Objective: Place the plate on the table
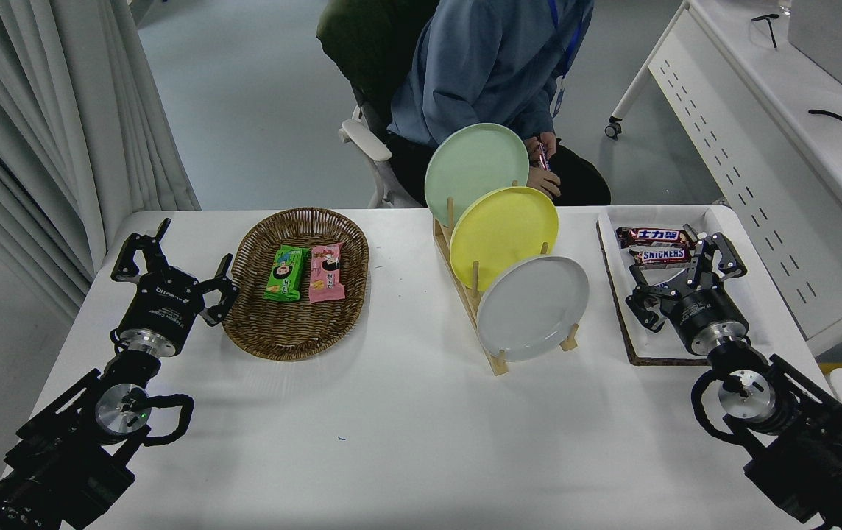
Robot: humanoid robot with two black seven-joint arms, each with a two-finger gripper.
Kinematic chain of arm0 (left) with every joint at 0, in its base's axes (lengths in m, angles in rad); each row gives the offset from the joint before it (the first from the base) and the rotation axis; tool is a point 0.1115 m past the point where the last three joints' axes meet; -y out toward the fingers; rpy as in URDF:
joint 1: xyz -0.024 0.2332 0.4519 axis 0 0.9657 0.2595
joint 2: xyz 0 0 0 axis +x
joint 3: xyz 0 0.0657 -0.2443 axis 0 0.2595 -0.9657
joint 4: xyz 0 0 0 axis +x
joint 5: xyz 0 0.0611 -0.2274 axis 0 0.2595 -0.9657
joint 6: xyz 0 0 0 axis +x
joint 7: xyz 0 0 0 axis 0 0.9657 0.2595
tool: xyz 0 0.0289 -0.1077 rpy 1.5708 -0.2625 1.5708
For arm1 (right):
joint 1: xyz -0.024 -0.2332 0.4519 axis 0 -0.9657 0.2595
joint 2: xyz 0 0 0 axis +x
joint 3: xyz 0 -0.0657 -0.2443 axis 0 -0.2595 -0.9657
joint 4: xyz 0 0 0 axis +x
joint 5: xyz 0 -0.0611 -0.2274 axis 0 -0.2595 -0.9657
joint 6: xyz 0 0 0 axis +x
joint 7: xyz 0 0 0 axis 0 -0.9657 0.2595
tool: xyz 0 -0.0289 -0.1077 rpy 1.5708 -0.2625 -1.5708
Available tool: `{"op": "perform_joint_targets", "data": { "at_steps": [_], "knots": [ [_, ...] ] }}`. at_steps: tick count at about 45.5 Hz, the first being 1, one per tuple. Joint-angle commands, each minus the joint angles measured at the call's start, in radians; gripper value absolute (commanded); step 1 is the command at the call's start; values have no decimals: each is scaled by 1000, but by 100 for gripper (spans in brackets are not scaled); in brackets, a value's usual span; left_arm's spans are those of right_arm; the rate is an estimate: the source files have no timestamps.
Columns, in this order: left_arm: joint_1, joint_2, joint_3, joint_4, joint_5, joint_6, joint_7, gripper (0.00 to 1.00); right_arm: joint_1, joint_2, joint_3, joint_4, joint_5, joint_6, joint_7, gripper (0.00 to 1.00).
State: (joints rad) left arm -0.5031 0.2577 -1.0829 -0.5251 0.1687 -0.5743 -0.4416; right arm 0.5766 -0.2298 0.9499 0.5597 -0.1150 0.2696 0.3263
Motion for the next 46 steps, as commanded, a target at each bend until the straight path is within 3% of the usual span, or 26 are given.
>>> {"op": "perform_joint_targets", "data": {
  "at_steps": [1, 46],
  "knots": [
    [0, 0, 0, 0, 0, -1, 1, 100, -1, 3, 4, 0, 6, 2, 17, 100],
    [0, 0, 0, 0, 0, 1, 0, 100, 25, -46, -20, 5, 15, -3, 27, 100]
  ]
}}
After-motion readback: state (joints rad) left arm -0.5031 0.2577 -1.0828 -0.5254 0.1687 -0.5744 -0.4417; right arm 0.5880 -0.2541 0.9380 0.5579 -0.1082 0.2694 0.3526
